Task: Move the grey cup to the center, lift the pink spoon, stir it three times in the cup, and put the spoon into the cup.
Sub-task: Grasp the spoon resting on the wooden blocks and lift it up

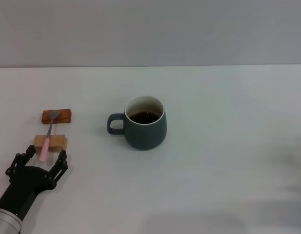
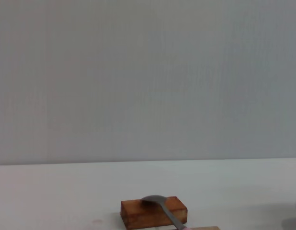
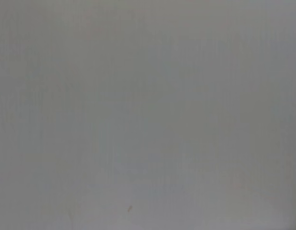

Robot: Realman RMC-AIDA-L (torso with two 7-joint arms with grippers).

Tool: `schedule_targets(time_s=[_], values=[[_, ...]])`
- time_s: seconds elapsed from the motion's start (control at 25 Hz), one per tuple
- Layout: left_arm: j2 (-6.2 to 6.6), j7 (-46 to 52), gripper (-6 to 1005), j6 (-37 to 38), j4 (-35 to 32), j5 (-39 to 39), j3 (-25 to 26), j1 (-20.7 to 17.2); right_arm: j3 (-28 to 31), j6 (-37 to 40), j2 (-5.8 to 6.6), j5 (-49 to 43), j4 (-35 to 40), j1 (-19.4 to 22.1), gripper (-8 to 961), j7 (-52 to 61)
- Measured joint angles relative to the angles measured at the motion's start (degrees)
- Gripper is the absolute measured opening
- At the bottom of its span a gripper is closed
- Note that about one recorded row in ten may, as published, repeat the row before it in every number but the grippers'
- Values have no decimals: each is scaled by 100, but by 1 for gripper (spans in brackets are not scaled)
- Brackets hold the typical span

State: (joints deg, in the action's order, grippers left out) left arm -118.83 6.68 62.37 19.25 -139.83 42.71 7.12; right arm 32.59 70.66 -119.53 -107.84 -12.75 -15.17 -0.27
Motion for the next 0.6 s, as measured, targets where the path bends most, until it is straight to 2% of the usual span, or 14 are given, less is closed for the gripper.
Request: schedule_targets(time_s=[0.32, 0.6], values=[[1, 0, 770, -19, 20, 46, -18, 0, 1, -6, 0, 0, 0, 3, -1, 0], [10, -3, 654, -6, 49, 45, -19, -5, 1, -15, 0, -14, 0, 6, -1, 0]])
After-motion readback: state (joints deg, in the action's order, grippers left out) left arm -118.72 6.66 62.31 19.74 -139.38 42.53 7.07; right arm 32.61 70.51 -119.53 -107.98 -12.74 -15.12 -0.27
